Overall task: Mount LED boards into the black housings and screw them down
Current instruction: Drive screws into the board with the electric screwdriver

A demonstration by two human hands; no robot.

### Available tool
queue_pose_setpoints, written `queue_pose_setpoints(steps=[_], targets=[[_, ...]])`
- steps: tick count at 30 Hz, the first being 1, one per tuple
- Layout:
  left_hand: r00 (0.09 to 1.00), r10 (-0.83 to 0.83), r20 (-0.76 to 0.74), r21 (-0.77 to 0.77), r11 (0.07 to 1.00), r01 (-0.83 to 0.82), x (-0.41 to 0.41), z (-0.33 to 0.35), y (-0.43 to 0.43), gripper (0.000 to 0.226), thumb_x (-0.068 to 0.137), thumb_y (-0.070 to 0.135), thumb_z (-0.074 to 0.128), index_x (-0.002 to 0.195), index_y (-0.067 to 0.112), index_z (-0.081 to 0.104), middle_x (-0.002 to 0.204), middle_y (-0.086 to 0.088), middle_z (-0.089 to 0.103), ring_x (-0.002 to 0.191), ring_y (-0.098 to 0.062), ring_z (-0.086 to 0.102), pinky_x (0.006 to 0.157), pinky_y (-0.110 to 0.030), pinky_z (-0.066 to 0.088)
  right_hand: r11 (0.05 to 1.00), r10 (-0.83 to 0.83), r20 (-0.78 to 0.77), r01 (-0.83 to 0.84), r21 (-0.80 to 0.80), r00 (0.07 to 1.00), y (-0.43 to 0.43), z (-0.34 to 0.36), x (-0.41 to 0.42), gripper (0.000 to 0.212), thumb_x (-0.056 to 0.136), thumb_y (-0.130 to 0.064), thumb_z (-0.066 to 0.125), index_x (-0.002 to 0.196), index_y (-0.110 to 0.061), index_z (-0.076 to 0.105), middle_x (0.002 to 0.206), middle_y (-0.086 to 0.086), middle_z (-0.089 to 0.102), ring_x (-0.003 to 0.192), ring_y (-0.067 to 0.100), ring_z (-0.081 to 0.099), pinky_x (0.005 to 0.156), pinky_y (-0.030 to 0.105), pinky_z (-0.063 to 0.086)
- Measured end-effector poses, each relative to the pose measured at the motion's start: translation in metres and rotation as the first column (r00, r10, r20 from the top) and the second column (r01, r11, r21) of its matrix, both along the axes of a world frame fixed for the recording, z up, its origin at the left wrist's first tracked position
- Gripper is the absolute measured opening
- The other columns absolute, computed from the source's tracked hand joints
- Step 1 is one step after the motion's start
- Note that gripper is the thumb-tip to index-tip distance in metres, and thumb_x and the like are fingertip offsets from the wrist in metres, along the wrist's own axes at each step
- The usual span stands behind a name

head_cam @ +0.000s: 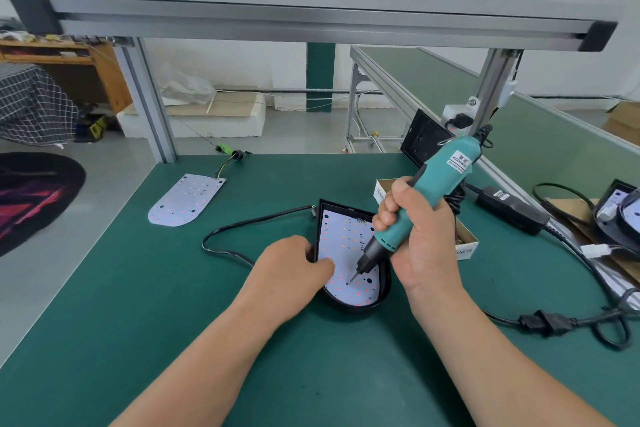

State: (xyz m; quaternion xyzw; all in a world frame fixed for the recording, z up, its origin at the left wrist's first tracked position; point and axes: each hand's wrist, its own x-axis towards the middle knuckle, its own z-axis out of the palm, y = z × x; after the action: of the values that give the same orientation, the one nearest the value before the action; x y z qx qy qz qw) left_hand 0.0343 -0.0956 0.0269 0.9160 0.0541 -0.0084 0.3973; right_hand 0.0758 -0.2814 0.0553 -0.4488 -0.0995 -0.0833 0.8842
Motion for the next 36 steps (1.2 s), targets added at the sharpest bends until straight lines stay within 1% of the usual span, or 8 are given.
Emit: queue_pose_setpoints(steps=[5, 9, 13, 18, 23, 26, 30, 36], targets=[[1.0, 0.009, -0.019, 0.012, 1.0, -0.008, 0.003, 0.001, -0.002, 0.034, 0.081, 0.041, 0.065, 0.081, 0.01, 0.052, 0.067, 0.006, 0.048, 0.059, -0.018, 0.038, 0.055, -0.031, 0.032, 0.995, 0.064, 0.089, -0.057, -0.083, 0.994, 0.005, 0.003, -0.007, 0.008, 0.089, -0.01, 0.069, 0.087, -0.015, 0.062, 0.068, 0.006, 0.047, 0.055, 0.021, 0.044, 0.057, 0.031, 0.043], [1.0, -0.004, -0.024, 0.023, 1.0, 0.005, 0.003, 0.0, -0.001, 0.029, 0.084, 0.041, 0.065, 0.08, 0.016, 0.05, 0.07, 0.004, 0.048, 0.06, -0.018, 0.039, 0.056, -0.031, 0.032, 0.989, 0.077, 0.156, -0.055, -0.139, 0.985, 0.009, 0.005, -0.011, 0.008, 0.088, -0.01, 0.069, 0.086, -0.013, 0.062, 0.064, 0.008, 0.048, 0.055, 0.024, 0.042, 0.058, 0.032, 0.044], [1.0, 0.004, -0.011, 0.025, 1.0, -0.003, 0.003, -0.001, -0.001, 0.035, 0.085, 0.041, 0.065, 0.086, 0.008, 0.054, 0.07, 0.004, 0.05, 0.06, -0.019, 0.041, 0.056, -0.031, 0.033, 0.99, 0.062, 0.15, -0.043, -0.131, 0.987, 0.006, 0.004, -0.011, 0.014, 0.093, -0.003, 0.063, 0.084, -0.013, 0.061, 0.064, 0.007, 0.049, 0.054, 0.024, 0.043, 0.059, 0.033, 0.043], [1.0, 0.006, -0.007, 0.028, 1.0, -0.006, 0.003, 0.0, -0.001, 0.038, 0.084, 0.042, 0.065, 0.092, 0.005, 0.058, 0.072, 0.003, 0.052, 0.061, -0.019, 0.042, 0.056, -0.031, 0.034, 0.99, 0.047, 0.145, -0.028, -0.137, 0.988, 0.004, 0.005, -0.011, 0.011, 0.091, -0.006, 0.066, 0.085, -0.014, 0.061, 0.065, 0.007, 0.048, 0.054, 0.023, 0.043, 0.06, 0.034, 0.042], [0.999, -0.008, -0.033, 0.02, 1.0, 0.009, 0.003, 0.002, -0.002, 0.03, 0.084, 0.04, 0.064, 0.082, 0.014, 0.05, 0.072, 0.003, 0.049, 0.062, -0.019, 0.04, 0.057, -0.032, 0.033, 0.984, 0.089, 0.163, -0.062, -0.168, 0.983, 0.005, 0.006, -0.014, 0.006, 0.086, -0.011, 0.07, 0.087, -0.015, 0.065, 0.063, 0.007, 0.049, 0.054, 0.024, 0.044, 0.059, 0.034, 0.044], [0.999, -0.022, -0.039, 0.024, 0.999, 0.023, 0.003, 0.004, -0.002, 0.029, 0.084, 0.037, 0.063, 0.078, 0.018, 0.042, 0.07, 0.002, 0.043, 0.062, -0.02, 0.034, 0.057, -0.032, 0.028, 0.976, 0.141, 0.163, -0.109, -0.191, 0.977, 0.007, 0.007, -0.017, 0.012, 0.083, -0.013, 0.073, 0.095, -0.016, 0.071, 0.062, 0.006, 0.051, 0.054, 0.023, 0.047, 0.059, 0.033, 0.046], [0.998, -0.03, -0.046, 0.043, 0.999, 0.032, 0.005, 0.004, -0.002, 0.031, 0.085, 0.036, 0.063, 0.077, 0.019, 0.038, 0.069, 0.002, 0.04, 0.061, -0.02, 0.032, 0.056, -0.032, 0.026, 0.955, 0.214, 0.205, -0.161, -0.25, 0.955, 0.009, 0.008, -0.02, 0.008, 0.085, -0.013, 0.072, 0.086, -0.016, 0.065, 0.065, 0.003, 0.053, 0.055, 0.022, 0.047, 0.06, 0.033, 0.044], [0.998, -0.024, -0.065, 0.038, 0.999, 0.027, 0.006, 0.005, -0.001, 0.032, 0.084, 0.038, 0.063, 0.076, 0.019, 0.039, 0.069, 0.003, 0.041, 0.061, -0.02, 0.034, 0.056, -0.032, 0.027, 0.931, 0.239, 0.211, -0.162, -0.327, 0.948, 0.009, 0.01, -0.016, 0.015, 0.087, -0.015, 0.068, 0.077, -0.02, 0.058, 0.062, -0.002, 0.053, 0.058, 0.027, 0.05, 0.064, 0.036, 0.046]])
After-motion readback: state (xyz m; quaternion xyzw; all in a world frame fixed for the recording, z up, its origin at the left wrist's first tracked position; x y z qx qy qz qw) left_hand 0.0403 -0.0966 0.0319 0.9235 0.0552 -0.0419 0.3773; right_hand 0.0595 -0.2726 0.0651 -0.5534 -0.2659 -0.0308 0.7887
